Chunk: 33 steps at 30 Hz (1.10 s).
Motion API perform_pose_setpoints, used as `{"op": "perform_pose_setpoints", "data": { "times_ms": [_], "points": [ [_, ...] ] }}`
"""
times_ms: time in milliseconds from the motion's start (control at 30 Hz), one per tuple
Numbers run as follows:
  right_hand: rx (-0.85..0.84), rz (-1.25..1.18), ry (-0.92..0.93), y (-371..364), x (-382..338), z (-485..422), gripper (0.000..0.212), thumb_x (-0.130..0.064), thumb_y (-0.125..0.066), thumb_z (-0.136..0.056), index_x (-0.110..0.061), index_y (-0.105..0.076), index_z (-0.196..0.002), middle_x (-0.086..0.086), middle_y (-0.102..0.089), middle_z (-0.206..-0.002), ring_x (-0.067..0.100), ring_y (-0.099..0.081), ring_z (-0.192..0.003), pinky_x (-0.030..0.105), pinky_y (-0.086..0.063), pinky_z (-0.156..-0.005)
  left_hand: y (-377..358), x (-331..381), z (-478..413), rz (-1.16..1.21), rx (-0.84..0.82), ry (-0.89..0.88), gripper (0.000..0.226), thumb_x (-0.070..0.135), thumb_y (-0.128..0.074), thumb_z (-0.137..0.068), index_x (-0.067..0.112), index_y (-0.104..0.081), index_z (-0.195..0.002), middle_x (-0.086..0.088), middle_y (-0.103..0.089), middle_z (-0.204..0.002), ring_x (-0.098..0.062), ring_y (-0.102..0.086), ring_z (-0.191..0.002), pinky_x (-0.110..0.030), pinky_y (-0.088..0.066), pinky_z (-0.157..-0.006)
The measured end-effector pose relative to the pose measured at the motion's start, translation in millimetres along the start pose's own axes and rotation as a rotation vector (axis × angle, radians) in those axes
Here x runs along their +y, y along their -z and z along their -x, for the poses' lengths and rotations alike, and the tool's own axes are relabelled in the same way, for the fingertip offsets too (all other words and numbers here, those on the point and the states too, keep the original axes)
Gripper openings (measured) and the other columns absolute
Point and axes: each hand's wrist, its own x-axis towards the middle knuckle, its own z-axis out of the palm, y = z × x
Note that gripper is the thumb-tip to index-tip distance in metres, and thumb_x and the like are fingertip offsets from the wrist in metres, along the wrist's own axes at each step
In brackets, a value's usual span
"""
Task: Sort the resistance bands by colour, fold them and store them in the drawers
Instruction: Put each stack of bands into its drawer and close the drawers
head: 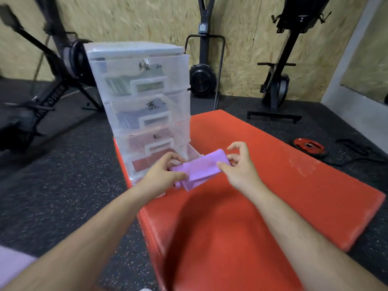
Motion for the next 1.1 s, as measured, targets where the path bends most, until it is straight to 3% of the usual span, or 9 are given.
{"op": "perform_pose_setpoints", "data": {
  "times_ms": [133, 233, 367, 500, 633, 767, 867, 967, 1100],
  "points": [
    [-0.076, 0.131, 0.057, -56.6, -12.7, -34.5, 0.025, -0.003, -0.067, -0.083, -0.028, -0.064, -0.078, -0.012, -0.063, -0.072, 0.0, -0.049, -0.058, 0.023, -0.04, -0.065, 40.9, -8.8, 2.1, -0.191, 0.239, -0.125, 0.037, 0.0, -0.068, -0.076, 0.026, -0.052, -0.097, 0.008, -0.053, -0.054, -0.007, -0.046, -0.047, -0.019, -0.04, -0.05],
    [-0.155, 0.275, 0.096, -95.4, -17.6, -55.5, 0.018, -0.007, -0.066, -0.086, -0.022, -0.076, -0.09, -0.007, -0.071, -0.087, -0.003, -0.058, -0.071, 0.018, -0.039, -0.073, 59.1, -24.4, -6.8, -0.426, 0.319, -0.17, 0.023, 0.004, -0.062, -0.077, 0.025, -0.059, -0.086, 0.002, -0.051, -0.071, -0.016, -0.047, -0.063, -0.027, -0.035, -0.057],
    [-0.271, 0.453, 0.098, -120.3, -17.3, -76.5, 0.019, -0.008, -0.062, -0.09, -0.012, -0.076, -0.102, -0.001, -0.073, -0.111, 0.012, -0.063, -0.101, 0.012, -0.035, -0.077, 68.7, -53.4, -26.8, -0.593, 0.313, -0.161, 0.017, 0.001, -0.062, -0.082, 0.015, -0.071, -0.085, -0.003, -0.051, -0.09, -0.024, -0.054, -0.082, -0.023, -0.038, -0.074],
    [-0.334, 0.605, 0.023, -135.3, -4.6, -83.7, 0.016, -0.034, -0.059, -0.086, -0.042, -0.07, -0.094, -0.016, -0.065, -0.108, 0.02, -0.061, -0.112, 0.034, -0.043, -0.102, 71.7, -67.1, -36.0, -0.712, 0.258, -0.183, 0.018, -0.002, -0.053, -0.08, 0.005, -0.07, -0.084, -0.013, -0.055, -0.098, -0.032, -0.059, -0.088, -0.031, -0.049, -0.082],
    [-0.268, 0.838, 0.116, -140.2, 1.4, -69.4, 0.03, -0.035, -0.054, -0.089, -0.042, -0.066, -0.116, -0.009, -0.059, -0.128, 0.025, -0.044, -0.131, 0.041, -0.031, -0.107, 77.1, -71.0, -29.4, -0.732, 0.25, -0.254, 0.013, 0.006, -0.059, -0.078, 0.009, -0.071, -0.082, -0.009, -0.056, -0.098, -0.03, -0.059, -0.085, -0.037, -0.052, -0.077],
    [-0.005, 0.738, 0.315, -148.3, 6.4, -22.5, 0.024, -0.029, -0.061, -0.081, -0.033, -0.07, -0.103, -0.008, -0.063, -0.106, 0.024, -0.052, -0.11, 0.039, -0.028, -0.098, 93.7, -67.2, -16.4, -0.657, 0.391, -0.234, 0.008, 0.011, -0.057, -0.081, 0.013, -0.065, -0.08, 0.001, -0.052, -0.094, -0.017, -0.053, -0.087, -0.03, -0.046, -0.078],
    [0.009, 0.661, 0.364, -164.1, 6.0, 18.9, 0.019, -0.032, -0.056, -0.077, -0.029, -0.069, -0.092, -0.011, -0.065, -0.096, 0.022, -0.056, -0.098, 0.04, -0.038, -0.09, 107.0, -77.9, -9.8, -0.584, 0.505, -0.161, 0.007, 0.012, -0.053, -0.082, 0.015, -0.055, -0.077, 0.003, -0.047, -0.09, -0.016, -0.05, -0.077, -0.032, -0.045, -0.07],
    [-0.043, 0.663, 0.397, -182.8, 8.8, 45.1, 0.025, -0.033, -0.053, -0.077, -0.03, -0.071, -0.093, -0.013, -0.068, -0.097, 0.02, -0.059, -0.097, 0.042, -0.045, -0.088, 116.1, -93.8, -6.0, -0.519, 0.499, -0.057, 0.009, 0.014, -0.051, -0.082, 0.018, -0.052, -0.09, 0.002, -0.047, -0.098, -0.018, -0.051, -0.081, -0.037, -0.048, -0.075],
    [-0.062, 0.717, 0.362, -204.4, 14.0, 55.3, 0.036, -0.03, -0.056, -0.079, -0.031, -0.071, -0.112, -0.015, -0.067, -0.111, 0.02, -0.059, -0.104, 0.043, -0.046, -0.09, 126.3, -121.7, -14.4, -0.383, 0.343, 0.062, 0.059, 0.028, -0.047, -0.074, 0.025, -0.048, -0.133, 0.001, -0.052, -0.128, -0.017, -0.055, -0.116, -0.039, -0.049, -0.098]
  ]
}}
